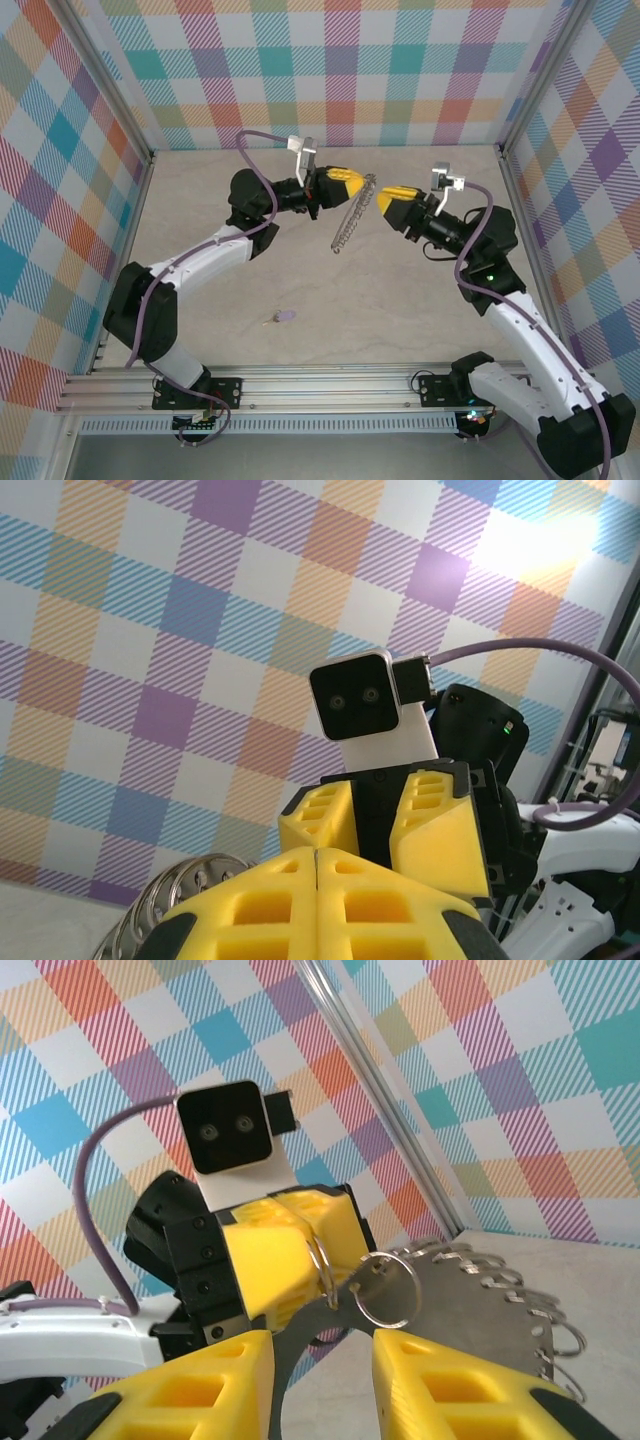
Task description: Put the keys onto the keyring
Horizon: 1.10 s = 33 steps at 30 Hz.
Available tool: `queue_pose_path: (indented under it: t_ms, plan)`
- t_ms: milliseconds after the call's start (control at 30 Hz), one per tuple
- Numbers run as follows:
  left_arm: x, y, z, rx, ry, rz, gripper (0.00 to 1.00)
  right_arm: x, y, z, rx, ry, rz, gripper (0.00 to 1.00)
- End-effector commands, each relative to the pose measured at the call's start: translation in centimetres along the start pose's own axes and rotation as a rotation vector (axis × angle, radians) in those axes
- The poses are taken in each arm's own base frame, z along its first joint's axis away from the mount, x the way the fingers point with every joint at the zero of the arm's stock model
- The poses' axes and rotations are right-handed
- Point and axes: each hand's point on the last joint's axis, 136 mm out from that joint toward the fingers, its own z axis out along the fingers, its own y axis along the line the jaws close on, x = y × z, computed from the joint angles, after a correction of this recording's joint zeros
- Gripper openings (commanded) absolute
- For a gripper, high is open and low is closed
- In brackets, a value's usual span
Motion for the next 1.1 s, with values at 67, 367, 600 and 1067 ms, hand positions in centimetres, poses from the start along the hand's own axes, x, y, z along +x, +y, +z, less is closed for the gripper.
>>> queue_pose_path:
  t_ms: [67,367,600,1067]
  plan:
    - [-2.2,-0.9,-0.2,0.035,-0.086,0.031,0.0,-3.3,2.1,0.8,-0.097,-0.086,-0.01,0.32]
    - [-2.2,-1.1,-0.4,0.038,-0.082,0.033,0.0,-3.5,1.3,2.5,-0.149,-0.083,0.072,0.31]
    - [-2.1,-1.4,-0.5,0.037,-0.078,0.039,0.0,-3.4,1.2,2.9,-0.175,-0.073,0.098,0.29]
    - [-2.2,-1.5,-0.6,0.033,-0.08,0.046,0.0,-2.0,1.1,3.2,-0.193,-0.006,0.122,0.25]
